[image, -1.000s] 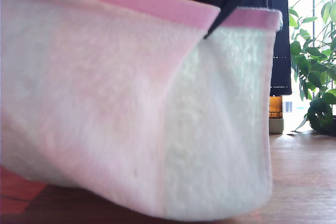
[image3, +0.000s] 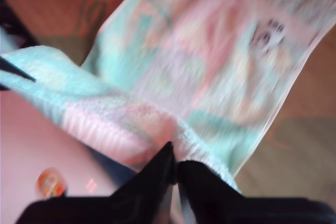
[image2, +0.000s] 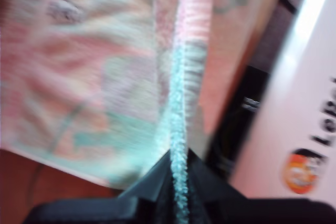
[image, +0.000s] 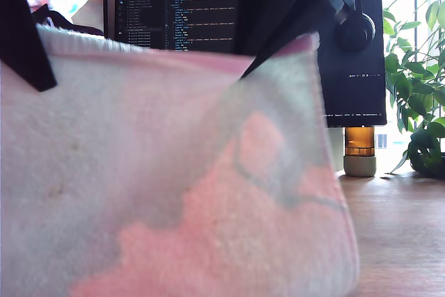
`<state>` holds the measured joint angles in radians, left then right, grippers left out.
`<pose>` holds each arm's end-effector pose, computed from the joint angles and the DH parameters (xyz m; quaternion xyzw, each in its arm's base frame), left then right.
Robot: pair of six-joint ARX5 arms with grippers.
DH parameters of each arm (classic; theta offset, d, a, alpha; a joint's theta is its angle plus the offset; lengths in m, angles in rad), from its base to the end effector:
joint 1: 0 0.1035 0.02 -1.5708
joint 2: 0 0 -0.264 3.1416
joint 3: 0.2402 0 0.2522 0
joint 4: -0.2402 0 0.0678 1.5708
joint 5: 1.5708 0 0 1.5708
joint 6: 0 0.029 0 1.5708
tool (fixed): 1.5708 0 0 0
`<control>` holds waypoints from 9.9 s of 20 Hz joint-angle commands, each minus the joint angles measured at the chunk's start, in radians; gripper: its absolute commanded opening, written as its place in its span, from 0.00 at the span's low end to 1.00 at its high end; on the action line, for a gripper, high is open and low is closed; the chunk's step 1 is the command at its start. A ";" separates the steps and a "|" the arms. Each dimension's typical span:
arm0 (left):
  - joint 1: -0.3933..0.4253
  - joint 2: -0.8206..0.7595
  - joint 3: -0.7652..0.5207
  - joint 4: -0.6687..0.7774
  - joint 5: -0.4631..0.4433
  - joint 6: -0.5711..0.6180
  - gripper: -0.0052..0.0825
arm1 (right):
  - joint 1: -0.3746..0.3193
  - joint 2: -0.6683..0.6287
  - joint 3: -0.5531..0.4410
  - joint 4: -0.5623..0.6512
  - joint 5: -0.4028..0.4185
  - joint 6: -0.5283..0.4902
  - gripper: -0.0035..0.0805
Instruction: Fold the tea towel to a neat square and place it to the right
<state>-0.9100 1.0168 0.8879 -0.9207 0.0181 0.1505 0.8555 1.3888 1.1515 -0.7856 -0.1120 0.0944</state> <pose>0.1100 -0.1424 0.2721 0.2737 0.4216 -0.4202 0.7555 0.1777 0.2095 0.2814 -0.1412 0.4746 0.3836 0.7795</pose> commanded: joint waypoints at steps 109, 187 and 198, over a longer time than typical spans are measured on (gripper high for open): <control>0.635 0.626 0.106 0.359 0.254 0.391 0.37 | -0.300 0.594 0.322 0.314 -0.117 -0.103 0.03; 0.611 0.539 -0.148 1.086 -0.291 0.455 0.45 | -0.397 0.574 0.318 0.286 -0.340 -0.200 0.03; 0.602 0.388 -0.089 0.858 -0.087 0.320 0.03 | -0.398 0.554 0.318 0.305 -0.162 -0.208 0.03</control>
<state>-0.3012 1.4376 0.7948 -0.0521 -0.1055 0.4870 0.4530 1.9724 1.4597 -0.4877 -0.2771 -0.1074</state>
